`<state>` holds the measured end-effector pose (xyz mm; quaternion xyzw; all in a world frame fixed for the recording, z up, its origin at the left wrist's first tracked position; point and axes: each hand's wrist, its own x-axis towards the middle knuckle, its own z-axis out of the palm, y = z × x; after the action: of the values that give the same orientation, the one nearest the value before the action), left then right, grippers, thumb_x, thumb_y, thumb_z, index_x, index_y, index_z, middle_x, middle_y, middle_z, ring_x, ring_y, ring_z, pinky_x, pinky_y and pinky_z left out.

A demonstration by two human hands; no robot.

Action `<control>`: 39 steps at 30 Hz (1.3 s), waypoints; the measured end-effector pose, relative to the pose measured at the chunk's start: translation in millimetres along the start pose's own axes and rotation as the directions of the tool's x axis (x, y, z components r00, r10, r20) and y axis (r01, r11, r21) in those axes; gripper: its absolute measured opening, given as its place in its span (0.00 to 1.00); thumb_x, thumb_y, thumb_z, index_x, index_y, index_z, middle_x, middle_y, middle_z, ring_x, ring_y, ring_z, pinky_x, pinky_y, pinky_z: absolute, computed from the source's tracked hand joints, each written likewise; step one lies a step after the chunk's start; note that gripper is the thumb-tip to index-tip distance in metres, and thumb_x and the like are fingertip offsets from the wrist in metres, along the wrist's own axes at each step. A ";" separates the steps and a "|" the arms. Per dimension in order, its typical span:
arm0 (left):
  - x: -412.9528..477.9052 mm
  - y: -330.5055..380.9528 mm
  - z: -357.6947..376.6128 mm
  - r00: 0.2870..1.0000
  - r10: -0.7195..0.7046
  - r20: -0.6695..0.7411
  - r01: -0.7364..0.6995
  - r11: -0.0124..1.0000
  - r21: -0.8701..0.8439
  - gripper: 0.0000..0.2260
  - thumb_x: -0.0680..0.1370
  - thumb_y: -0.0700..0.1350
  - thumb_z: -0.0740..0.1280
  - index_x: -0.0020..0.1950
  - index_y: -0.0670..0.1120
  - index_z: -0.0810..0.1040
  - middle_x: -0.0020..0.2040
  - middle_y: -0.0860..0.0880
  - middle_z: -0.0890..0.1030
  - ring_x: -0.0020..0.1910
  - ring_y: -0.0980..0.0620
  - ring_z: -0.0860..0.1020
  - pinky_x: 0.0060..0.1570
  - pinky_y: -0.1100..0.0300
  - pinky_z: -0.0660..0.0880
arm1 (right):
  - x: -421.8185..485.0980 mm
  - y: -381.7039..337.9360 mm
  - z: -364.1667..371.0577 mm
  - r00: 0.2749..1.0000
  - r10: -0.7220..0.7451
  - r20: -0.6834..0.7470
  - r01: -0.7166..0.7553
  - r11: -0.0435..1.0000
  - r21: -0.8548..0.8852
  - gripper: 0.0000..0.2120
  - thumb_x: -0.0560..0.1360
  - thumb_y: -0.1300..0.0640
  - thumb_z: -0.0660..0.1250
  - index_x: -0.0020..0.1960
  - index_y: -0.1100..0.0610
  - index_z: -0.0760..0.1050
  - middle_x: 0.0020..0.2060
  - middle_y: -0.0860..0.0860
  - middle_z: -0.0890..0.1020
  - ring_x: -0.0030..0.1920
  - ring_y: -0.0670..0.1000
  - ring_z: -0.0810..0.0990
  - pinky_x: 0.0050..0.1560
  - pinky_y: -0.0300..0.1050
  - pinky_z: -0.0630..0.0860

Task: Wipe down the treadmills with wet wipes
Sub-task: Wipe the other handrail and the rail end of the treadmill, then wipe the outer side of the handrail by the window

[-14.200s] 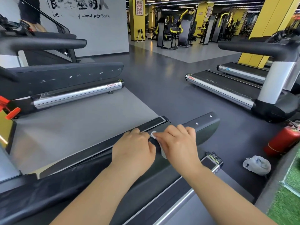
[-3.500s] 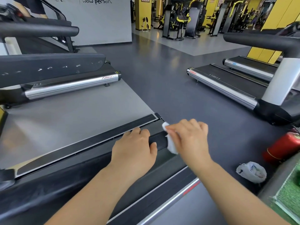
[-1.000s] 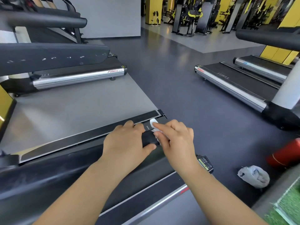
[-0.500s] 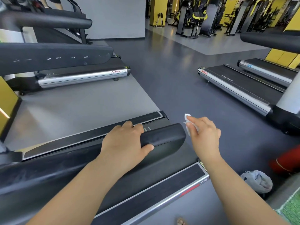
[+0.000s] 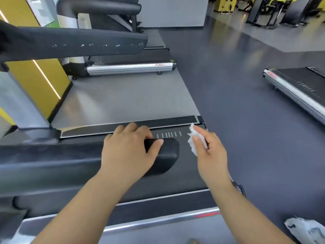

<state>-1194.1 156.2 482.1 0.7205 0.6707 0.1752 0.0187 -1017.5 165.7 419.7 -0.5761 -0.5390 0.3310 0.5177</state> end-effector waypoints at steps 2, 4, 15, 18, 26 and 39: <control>-1.2 4.0 7.2 0.993 -0.076 -0.093 0.074 0.997 -0.022 0.20 0.72 0.64 0.54 0.40 0.51 0.78 0.42 0.51 0.79 0.45 0.44 0.76 0.45 0.53 0.71 | 3.4 -1.2 3.9 0.985 -0.067 0.159 0.065 0.998 0.023 0.13 0.80 0.56 0.62 0.58 0.39 0.74 0.47 0.39 0.76 0.50 0.39 0.76 0.53 0.30 0.71; -3.4 6.4 8.9 0.979 -0.164 -0.123 0.156 0.985 -0.073 0.19 0.71 0.63 0.52 0.36 0.52 0.74 0.39 0.50 0.79 0.43 0.44 0.75 0.42 0.55 0.68 | 6.6 9.0 4.9 0.956 -0.065 0.285 0.056 0.998 0.040 0.13 0.80 0.56 0.62 0.59 0.41 0.75 0.45 0.36 0.76 0.50 0.40 0.77 0.55 0.35 0.72; 49.5 92.0 10.0 0.898 -0.335 0.285 0.435 0.768 -0.470 0.16 0.76 0.57 0.65 0.62 0.56 0.73 0.51 0.61 0.77 0.51 0.61 0.76 0.47 0.68 0.69 | 86.1 15.8 -41.7 0.843 0.189 0.504 -0.342 0.911 0.229 0.06 0.79 0.57 0.62 0.49 0.48 0.76 0.41 0.41 0.81 0.36 0.39 0.75 0.42 0.33 0.71; 95.4 114.6 20.9 0.795 -0.261 0.548 0.568 0.640 -0.518 0.23 0.72 0.62 0.69 0.63 0.52 0.75 0.54 0.57 0.81 0.54 0.57 0.78 0.55 0.59 0.75 | 114.4 17.6 -52.6 0.849 0.190 0.493 -0.350 0.901 0.256 0.04 0.79 0.54 0.64 0.48 0.53 0.75 0.39 0.49 0.79 0.35 0.44 0.73 0.42 0.38 0.71; 200.0 125.1 86.1 0.724 -0.302 0.620 0.676 0.486 -0.554 0.08 0.75 0.46 0.71 0.53 0.46 0.81 0.49 0.47 0.84 0.51 0.50 0.82 0.54 0.55 0.78 | 223.3 61.4 -60.0 0.783 0.281 0.555 -0.500 0.815 0.293 0.06 0.80 0.55 0.63 0.47 0.55 0.77 0.49 0.55 0.81 0.45 0.50 0.75 0.44 0.42 0.72; 402.9 100.9 47.7 0.655 -0.472 0.590 0.724 0.168 -0.669 0.12 0.75 0.51 0.70 0.51 0.43 0.82 0.49 0.47 0.84 0.50 0.49 0.82 0.52 0.58 0.79 | 443.2 -27.5 -16.3 0.448 0.526 0.723 -0.854 0.491 0.172 0.13 0.79 0.45 0.61 0.49 0.53 0.79 0.44 0.49 0.82 0.42 0.49 0.77 0.46 0.44 0.74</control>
<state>-1068.3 548.2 555.4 0.2894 0.7001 0.3766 0.5332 -921.2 585.8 528.3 -0.4556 -0.2585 0.8091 0.2663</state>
